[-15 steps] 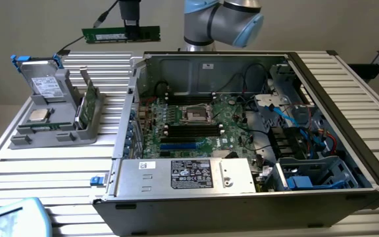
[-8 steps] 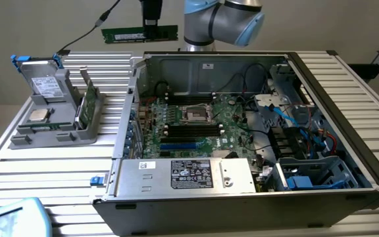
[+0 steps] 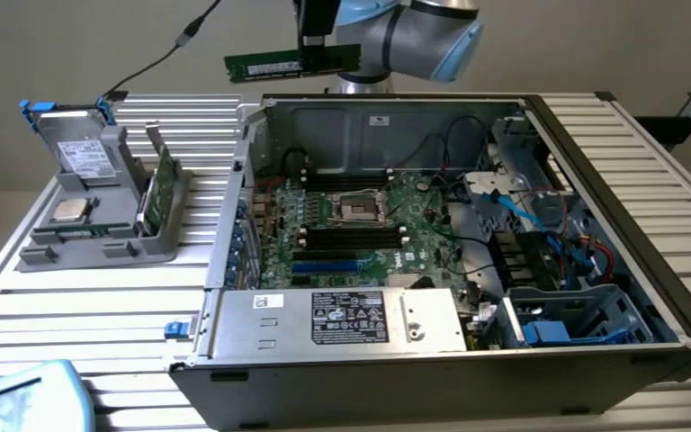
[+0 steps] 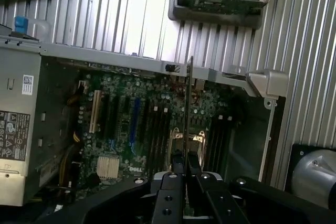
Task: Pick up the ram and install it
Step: 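Pick up the ram and move it above insertion slot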
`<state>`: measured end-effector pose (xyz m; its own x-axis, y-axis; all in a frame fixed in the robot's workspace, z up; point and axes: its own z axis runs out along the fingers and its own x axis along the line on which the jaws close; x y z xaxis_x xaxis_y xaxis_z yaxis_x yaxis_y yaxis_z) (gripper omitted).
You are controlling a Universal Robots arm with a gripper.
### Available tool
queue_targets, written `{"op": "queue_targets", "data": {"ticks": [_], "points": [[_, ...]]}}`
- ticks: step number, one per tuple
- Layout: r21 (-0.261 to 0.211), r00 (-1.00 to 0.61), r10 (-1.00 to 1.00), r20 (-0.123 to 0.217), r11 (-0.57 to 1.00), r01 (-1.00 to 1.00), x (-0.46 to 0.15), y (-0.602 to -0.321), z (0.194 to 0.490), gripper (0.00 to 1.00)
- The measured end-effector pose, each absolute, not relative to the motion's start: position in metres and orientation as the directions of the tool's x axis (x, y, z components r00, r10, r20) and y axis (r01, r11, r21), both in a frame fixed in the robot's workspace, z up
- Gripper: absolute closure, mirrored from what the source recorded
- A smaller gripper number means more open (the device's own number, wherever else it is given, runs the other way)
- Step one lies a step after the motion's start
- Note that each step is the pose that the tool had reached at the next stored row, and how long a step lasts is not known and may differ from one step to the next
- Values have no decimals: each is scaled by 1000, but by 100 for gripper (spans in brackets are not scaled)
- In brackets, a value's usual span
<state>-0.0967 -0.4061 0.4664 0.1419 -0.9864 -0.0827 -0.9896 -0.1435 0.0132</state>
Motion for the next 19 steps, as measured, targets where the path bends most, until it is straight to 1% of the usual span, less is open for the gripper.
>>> {"op": "queue_targets", "data": {"ticks": [6,14,19], "points": [[9,134,-987,-82,-136,-991,-82,-406,466,86],[8,65,-994,-82,-66,-998,-78,-406,464,86],[8,55,-995,-82,-55,-998,-68,-406,464,86]]}}
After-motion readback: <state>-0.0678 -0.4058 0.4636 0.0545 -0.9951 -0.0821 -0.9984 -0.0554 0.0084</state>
